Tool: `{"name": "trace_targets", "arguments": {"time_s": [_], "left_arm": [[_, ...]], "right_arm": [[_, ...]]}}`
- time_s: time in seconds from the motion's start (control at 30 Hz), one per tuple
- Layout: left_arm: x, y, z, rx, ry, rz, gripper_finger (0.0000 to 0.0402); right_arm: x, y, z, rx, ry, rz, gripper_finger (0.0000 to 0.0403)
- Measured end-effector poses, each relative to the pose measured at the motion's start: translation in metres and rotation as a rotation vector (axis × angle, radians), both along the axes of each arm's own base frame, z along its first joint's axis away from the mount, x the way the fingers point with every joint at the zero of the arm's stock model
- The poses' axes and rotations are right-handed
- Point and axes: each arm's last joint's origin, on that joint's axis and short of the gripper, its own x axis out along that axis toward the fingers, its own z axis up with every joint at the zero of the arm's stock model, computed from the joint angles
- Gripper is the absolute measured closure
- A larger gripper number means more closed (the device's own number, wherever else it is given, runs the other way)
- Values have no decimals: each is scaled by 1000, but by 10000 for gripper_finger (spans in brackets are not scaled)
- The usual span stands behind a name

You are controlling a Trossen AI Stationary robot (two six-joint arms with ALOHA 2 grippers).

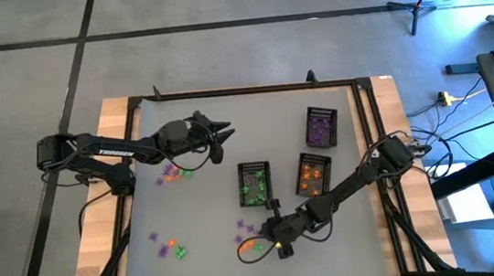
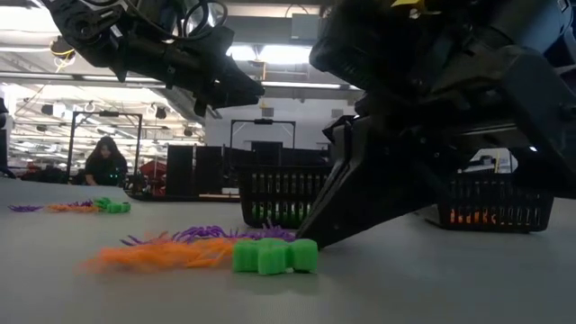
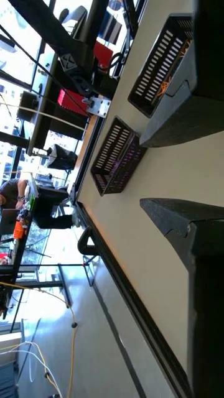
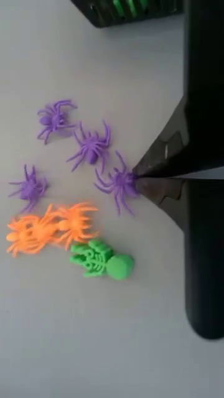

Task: Sort Halloween decoration
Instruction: Put the purple spider toy into the top bin

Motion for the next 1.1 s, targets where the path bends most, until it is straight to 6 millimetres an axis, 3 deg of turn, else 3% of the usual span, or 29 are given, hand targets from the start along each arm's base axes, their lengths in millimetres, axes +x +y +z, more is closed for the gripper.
{"name": "trace_targets", "arguments": {"time_s": [0.13, 0.37, 0.63, 0.73, 1.1], "left_arm": [[0, 0, 0, 0, 0, 0, 266], [0, 0, 0, 0, 0, 0, 266], [0, 0, 0, 0, 0, 0, 266], [0, 0, 0, 0, 0, 0, 266], [0, 0, 0, 0, 0, 0, 266]], "right_arm": [[-3, -2, 10, 4, 9, 6, 388], [-15, 3, 57, 16, -91, -6, 399], [-60, -2, 108, -117, -208, -117, 400], [-83, -23, 113, -142, -242, -192, 400], [-171, -151, 94, -82, -397, -779, 401]]}}
